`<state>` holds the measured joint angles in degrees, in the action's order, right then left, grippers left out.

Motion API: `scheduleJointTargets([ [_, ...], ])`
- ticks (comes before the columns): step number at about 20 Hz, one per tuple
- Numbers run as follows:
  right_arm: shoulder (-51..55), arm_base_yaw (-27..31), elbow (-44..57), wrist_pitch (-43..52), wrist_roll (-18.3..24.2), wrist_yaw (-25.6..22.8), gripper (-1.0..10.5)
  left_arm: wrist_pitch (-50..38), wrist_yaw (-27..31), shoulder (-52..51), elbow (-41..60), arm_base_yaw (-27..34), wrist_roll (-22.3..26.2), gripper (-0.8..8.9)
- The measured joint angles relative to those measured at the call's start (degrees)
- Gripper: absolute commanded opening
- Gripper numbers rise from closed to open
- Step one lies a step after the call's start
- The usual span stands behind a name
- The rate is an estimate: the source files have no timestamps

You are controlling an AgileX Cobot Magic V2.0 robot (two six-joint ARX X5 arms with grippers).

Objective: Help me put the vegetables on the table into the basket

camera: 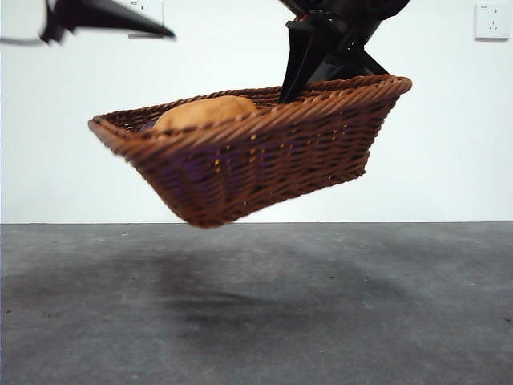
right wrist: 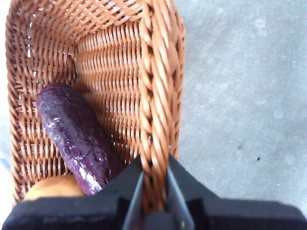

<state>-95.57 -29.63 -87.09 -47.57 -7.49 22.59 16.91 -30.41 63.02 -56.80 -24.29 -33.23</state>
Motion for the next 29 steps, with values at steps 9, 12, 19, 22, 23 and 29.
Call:
scheduleJointTargets([
  [9, 6.9, 15.0, 0.0, -2.2, -0.9, 6.2, -0.1, 23.3, 9.2, -20.9, 0.0, 7.6, 16.5, -0.08],
  [12, 8.0, 22.3, 0.0, -6.6, 0.7, 6.1, -0.1, 26.5, 11.4, -23.9, 0.0, 8.2, 21.7, -0.08],
  [19, 8.2, 32.4, 5.5, -3.5, 4.5, 5.9, -0.1, 29.2, 11.5, -24.8, 0.0, 8.2, 25.4, -0.08],
  [22, 8.0, 33.9, 15.0, 3.7, 4.9, 6.4, -0.1, 29.2, 11.5, -24.7, 0.0, 8.2, 25.7, -0.08],
  [23, 7.7, 34.2, 17.2, 6.5, 5.0, 7.1, -0.1, 29.3, 11.5, -24.6, 0.0, 8.2, 25.7, -0.08],
  [29, -0.9, 34.5, 19.8, 11.8, 7.3, 7.5, -0.1, 30.3, 11.5, -24.2, 0.0, 8.2, 25.7, -0.08],
])
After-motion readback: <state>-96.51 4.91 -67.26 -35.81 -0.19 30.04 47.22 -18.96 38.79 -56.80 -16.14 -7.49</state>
